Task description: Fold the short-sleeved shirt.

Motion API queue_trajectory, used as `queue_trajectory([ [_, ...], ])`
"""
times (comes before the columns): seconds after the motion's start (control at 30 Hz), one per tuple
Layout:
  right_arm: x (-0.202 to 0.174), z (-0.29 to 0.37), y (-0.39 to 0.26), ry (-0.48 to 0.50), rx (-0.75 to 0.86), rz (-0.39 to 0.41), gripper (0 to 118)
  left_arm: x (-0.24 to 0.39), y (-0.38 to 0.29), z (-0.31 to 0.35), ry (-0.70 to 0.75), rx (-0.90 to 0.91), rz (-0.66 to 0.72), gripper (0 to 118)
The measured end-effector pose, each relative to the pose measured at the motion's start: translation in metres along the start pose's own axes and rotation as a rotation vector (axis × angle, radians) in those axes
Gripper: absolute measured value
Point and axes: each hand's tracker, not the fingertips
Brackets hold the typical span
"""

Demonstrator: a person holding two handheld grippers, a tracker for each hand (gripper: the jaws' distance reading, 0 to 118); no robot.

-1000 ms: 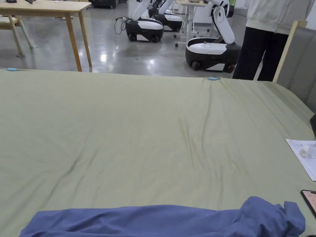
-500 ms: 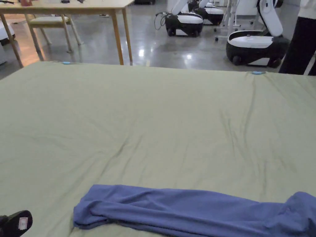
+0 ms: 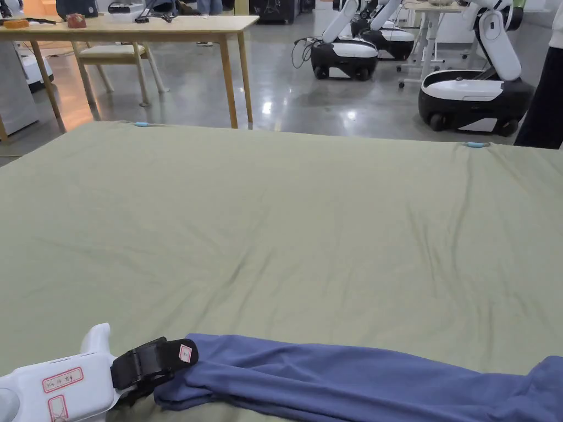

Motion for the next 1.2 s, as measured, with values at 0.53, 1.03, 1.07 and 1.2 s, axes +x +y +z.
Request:
queue_trajectory([
  [0.53, 0.011, -0.004, -0.005, -0.048, -0.053, -0.032, 0, 0.001, -0.004, -0.041, 0.029, -0.084, -0.063, 16],
  [1.03, 0.01, -0.016, -0.001, -0.053, -0.068, -0.046, 0, -0.04, 0.053, 0.094, 0.251, 0.141, 0.0, 16],
  [1.07, 0.01, -0.018, -0.001, -0.056, -0.072, -0.047, 0, -0.023, 0.051, 0.09, 0.24, 0.133, -0.03, 16],
  [1.2, 0.004, -0.023, 0.0, -0.05, -0.082, -0.055, 0, 0.022, 0.045, 0.069, 0.099, 0.104, -0.072, 16],
])
